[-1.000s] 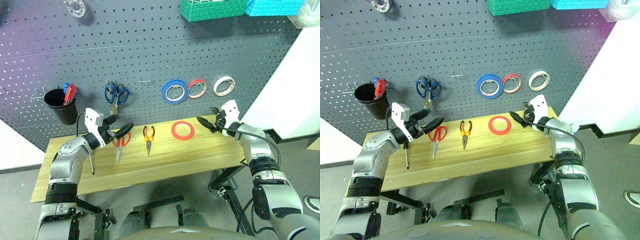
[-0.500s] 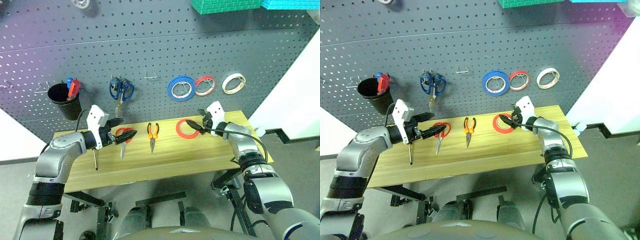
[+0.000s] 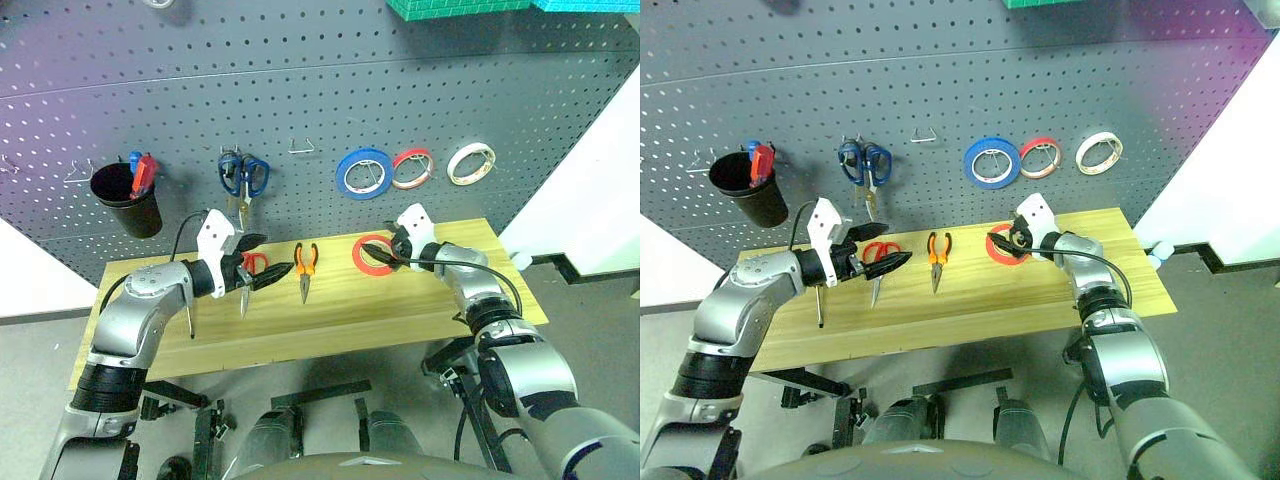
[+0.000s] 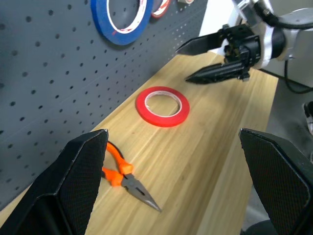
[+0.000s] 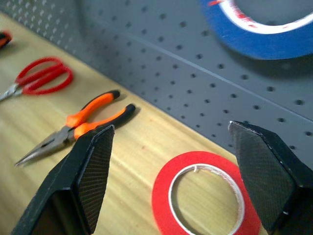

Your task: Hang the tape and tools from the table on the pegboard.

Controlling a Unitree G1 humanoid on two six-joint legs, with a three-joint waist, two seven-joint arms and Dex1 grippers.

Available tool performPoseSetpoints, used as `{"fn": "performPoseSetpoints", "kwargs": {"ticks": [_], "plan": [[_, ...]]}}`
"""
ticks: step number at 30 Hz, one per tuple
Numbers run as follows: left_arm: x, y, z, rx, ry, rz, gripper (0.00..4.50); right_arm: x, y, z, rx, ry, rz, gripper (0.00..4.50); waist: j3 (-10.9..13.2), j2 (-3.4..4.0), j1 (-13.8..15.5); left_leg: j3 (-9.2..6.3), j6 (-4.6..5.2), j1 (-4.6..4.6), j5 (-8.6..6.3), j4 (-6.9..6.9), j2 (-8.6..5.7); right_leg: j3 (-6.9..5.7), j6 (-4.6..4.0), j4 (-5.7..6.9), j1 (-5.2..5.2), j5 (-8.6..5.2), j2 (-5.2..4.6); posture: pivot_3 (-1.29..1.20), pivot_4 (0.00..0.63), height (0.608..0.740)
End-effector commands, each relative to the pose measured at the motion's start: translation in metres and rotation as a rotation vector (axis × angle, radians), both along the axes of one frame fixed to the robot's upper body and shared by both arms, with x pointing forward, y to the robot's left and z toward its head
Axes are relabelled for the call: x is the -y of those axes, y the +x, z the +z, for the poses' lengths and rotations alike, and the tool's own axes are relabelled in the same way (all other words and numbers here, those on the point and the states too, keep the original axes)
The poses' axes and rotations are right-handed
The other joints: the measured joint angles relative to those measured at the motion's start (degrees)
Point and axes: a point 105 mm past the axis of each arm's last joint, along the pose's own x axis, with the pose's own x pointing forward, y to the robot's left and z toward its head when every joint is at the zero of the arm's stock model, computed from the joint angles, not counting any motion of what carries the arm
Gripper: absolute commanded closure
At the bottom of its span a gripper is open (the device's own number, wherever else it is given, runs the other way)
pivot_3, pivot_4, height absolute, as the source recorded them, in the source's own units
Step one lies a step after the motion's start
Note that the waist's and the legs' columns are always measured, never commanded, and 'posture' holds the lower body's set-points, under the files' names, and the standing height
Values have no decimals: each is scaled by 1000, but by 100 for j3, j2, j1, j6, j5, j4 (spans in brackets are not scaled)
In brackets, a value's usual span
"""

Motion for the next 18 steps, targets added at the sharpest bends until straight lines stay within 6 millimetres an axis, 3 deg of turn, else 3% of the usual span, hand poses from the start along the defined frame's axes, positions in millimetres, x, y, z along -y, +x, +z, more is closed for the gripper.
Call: {"fn": "performPoseSetpoints", "kwargs": {"ticks": [1, 6, 18], "plan": [[1, -4, 11, 43, -18, 4, 12, -8, 8, 17, 57, -83, 51, 594, 28, -2, 3, 0, 0, 0, 0, 0, 0, 0, 0, 0, -1, 0, 0, -3, 165, 740], [0, -9, 11, 40, -21, 15, 12, -11, 11, 19, 47, -113, 69, 594, 161, -19, 13, 0, 1, 0, 0, 2, 0, 0, 0, 0, 0, 0, -2, 12, 203, 740], [-5, -14, 17, 80, -18, 65, 12, 1, 2, -11, -39, -191, 43, 594, 546, -55, 8, 3, 3, -12, -1, -5, 0, -1, 0, -2, -13, 0, -8, 22, 271, 740]]}}
